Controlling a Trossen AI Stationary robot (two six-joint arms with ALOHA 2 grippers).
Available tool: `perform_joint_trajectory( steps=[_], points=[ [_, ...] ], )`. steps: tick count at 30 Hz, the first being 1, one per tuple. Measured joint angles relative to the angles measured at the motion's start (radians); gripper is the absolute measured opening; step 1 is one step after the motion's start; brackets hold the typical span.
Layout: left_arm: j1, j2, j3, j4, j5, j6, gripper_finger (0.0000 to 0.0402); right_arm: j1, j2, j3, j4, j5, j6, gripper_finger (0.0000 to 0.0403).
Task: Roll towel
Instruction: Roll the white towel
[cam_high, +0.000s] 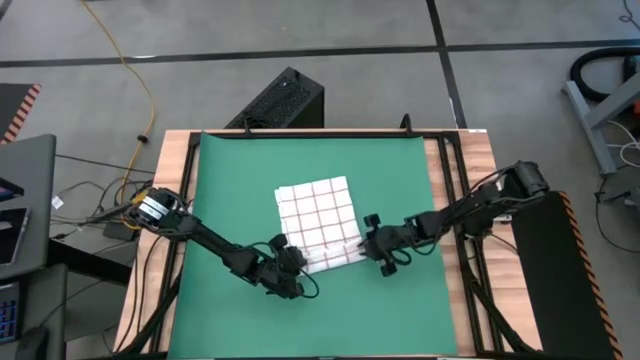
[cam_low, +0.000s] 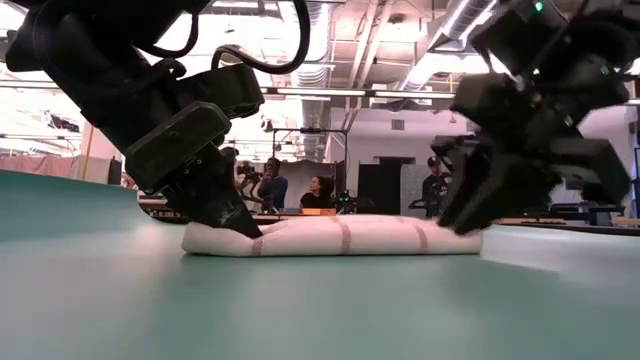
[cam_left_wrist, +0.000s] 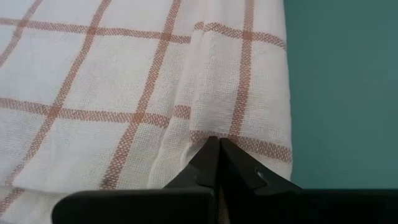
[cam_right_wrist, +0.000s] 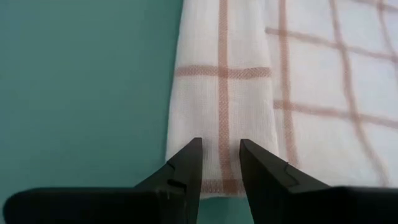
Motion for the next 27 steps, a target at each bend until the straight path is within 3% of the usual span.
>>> perform_joint_trajectory(
  steps=[11, 17, 20, 23, 27],
  points=[
    [0.000, 0.000, 0.000, 0.001, -0.002, 0.010, 0.0000, -0.007, -0.013, -0.070, 0.114, -0.007, 0.026, 0.0127],
    [0.000, 0.000, 0.000, 0.001, -0.001, 0.008, 0.0000, -0.008, -0.151, -0.070, 0.186, -0.005, 0.024, 0.0127],
    [0.000, 0.000, 0.000, 0.002, -0.001, 0.009, 0.0000, 0.003, -0.202, -0.070, 0.163, -0.048, -0.094, 0.0128],
    [0.000, 0.000, 0.000, 0.003, -0.002, 0.009, 0.0000, 0.034, -0.205, -0.070, 0.107, -0.156, -0.346, 0.0139],
    [0.000, 0.000, -0.001, 0.006, -0.002, 0.009, 0.0000, 0.067, -0.176, -0.070, 0.059, -0.104, -0.548, 0.0176]
  ],
)
